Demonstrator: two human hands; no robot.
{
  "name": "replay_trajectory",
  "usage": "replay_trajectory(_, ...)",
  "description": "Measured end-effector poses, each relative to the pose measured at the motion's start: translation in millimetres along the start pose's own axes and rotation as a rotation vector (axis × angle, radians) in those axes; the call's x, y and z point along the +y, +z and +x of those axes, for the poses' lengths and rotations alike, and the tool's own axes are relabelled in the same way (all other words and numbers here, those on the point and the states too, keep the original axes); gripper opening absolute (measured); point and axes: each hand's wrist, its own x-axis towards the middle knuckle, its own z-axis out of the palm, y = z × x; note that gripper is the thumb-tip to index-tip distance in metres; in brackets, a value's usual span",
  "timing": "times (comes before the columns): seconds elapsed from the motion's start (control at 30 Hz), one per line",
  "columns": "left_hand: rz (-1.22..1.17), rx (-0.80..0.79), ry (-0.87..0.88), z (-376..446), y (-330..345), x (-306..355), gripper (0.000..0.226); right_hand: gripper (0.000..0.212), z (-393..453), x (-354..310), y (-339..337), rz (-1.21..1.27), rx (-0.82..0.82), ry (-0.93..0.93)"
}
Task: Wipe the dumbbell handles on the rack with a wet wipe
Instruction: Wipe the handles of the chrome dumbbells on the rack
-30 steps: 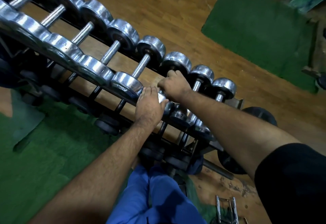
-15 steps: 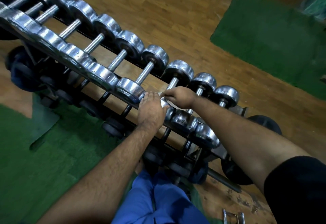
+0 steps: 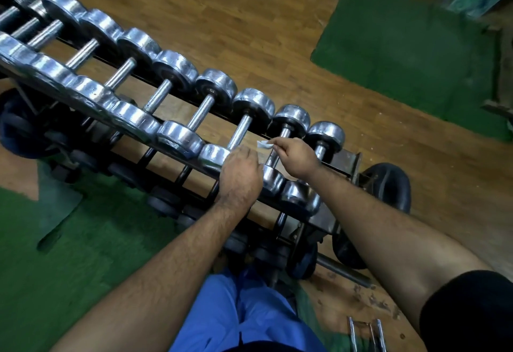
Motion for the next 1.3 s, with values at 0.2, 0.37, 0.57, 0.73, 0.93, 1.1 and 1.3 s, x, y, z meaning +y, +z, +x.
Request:
replay_trajectory(0.2,-0.058,-0.05,0.037,-9.5,21.5,9.0,0.043,0.03,-0.3,14.4,2.7,-0.406,-0.223,-0.259)
replay_trajectory(0.37,-0.069,-0.085,0.044,-11.1,22.9,4.5,0.049,0.033,8.7,14.9,-7.3,-0.549,-0.348,-0.318)
replay_trajectory(0.57,-0.083,-0.14,0.048,-5.7,20.5,-0.9,0.046,0.035,15.7,1.3,-6.0,-0.7,-0.286,-0.192)
replay_trajectory(0.73,-0.137,-0.223,-0.014,1.9,16.6,-2.3,0.044,0.032,6.3,7.5,-1.0,-0.631,-0.332,-0.242)
replay_trajectory(0.93,-0.141,-0.241,-0.004,3.4,7.1,-2.8,0.039,0.036,15.5,2.8,-0.8,-0.707,-0.295,-0.23)
replay_trajectory(1.1,-0.14,-0.264,0.005,5.5,5.3,-2.1,0.043,0.03,28.8,4.5,4.1,-0.7,-0.324,-0.217)
replay_trajectory(1.3,-0.149,-0.259,0.005,4.9,5.8,-3.5,0.041,0.025,36.5,-1.7,11.4,-0.715,-0.375,-0.24)
